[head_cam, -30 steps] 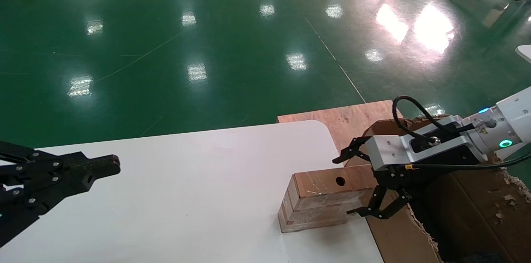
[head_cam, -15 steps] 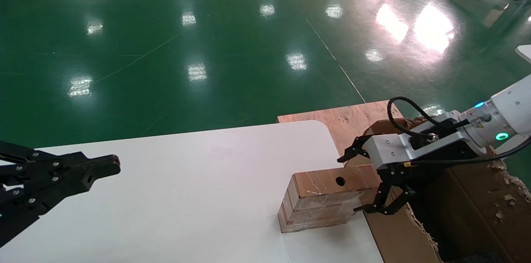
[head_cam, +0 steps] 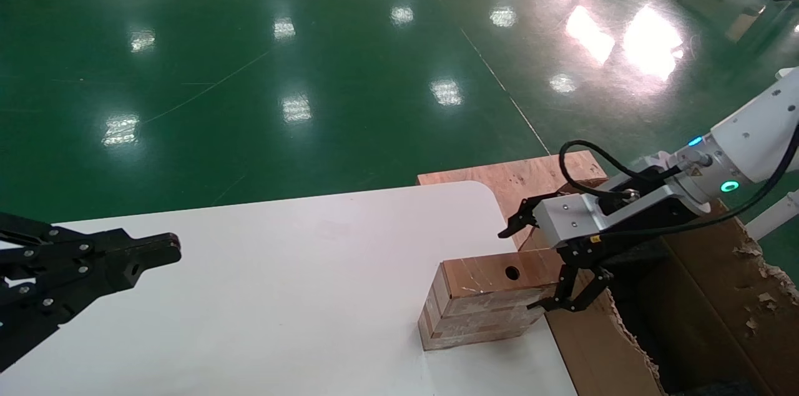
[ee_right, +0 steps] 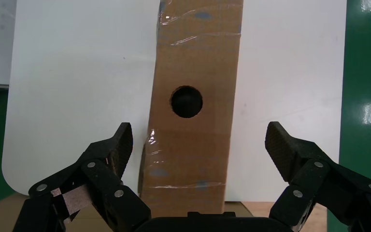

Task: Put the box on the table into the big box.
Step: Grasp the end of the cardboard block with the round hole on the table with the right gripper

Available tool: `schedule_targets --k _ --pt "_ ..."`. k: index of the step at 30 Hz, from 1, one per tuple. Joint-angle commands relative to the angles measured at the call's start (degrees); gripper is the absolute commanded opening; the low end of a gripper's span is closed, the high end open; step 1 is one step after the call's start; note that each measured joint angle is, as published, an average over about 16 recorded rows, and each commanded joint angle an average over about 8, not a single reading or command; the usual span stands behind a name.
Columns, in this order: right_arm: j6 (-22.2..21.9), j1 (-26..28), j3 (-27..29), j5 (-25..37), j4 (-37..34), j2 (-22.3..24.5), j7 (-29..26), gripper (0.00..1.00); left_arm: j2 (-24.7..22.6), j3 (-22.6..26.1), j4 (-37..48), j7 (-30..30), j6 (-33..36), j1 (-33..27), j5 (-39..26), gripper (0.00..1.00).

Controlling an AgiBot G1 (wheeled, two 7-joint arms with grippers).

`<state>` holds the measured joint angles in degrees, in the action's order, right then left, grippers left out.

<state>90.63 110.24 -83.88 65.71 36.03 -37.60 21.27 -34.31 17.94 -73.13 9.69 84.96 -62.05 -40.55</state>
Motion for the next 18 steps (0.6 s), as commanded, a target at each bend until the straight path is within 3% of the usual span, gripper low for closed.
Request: schedule_targets --k 1,18 --pt "0.0 0.6 -0.9 -0.1 -0.5 -0.7 0.4 1.00 0.0 0.0 0.0 0.0 0.0 0.0 0.0 0.00" --pt "-1.3 2.5 -2.4 0.8 -1.4 -2.7 0.7 1.00 0.0 0.0 0.0 0.0 0.0 0.0 0.1 0.00"
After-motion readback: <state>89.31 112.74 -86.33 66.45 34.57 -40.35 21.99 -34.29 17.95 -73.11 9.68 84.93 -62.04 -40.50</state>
